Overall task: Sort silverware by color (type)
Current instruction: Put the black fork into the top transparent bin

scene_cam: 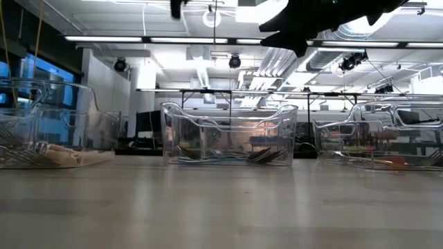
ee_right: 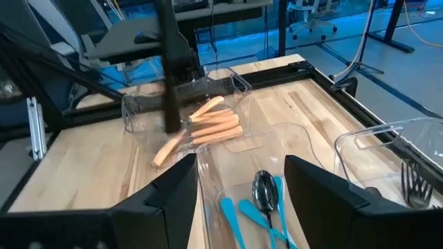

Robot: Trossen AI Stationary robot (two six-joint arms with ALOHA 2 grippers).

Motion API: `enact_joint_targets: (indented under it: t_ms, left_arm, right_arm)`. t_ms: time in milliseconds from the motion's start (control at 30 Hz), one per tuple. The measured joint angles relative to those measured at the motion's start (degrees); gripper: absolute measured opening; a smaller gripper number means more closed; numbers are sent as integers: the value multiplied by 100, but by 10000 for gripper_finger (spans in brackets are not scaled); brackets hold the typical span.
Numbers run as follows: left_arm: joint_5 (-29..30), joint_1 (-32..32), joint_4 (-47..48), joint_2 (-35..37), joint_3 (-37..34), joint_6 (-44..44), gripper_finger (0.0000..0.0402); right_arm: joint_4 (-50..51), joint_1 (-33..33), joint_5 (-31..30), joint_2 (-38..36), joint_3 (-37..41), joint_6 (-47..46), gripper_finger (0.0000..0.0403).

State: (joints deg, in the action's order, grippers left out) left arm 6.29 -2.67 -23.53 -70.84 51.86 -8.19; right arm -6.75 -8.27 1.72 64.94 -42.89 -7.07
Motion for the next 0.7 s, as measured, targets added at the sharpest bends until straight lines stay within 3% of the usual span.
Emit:
enact_joint_targets:
  t_ms: [167, 267, 467, 700]
  left_arm:
    - [-57, -400, -1564, 148, -1221, -513, 88]
    - [-500, -756, -2340, 174, -1582, -767, 88]
    - [-1901, -1426, -2489, 170, -1655, -970, 88]
    - [-2430, -1762, -2616, 169, -1655, -822, 88]
  right_arm:
    - [-394, 0, -2, 52, -2, -40, 201]
    - [-813, 2, -171, 228, -4, -38, 201]
    - [-1688, 0, -306, 791, -4, -110, 201]
    - [-1928, 4, -302, 1441, -501, -552, 201]
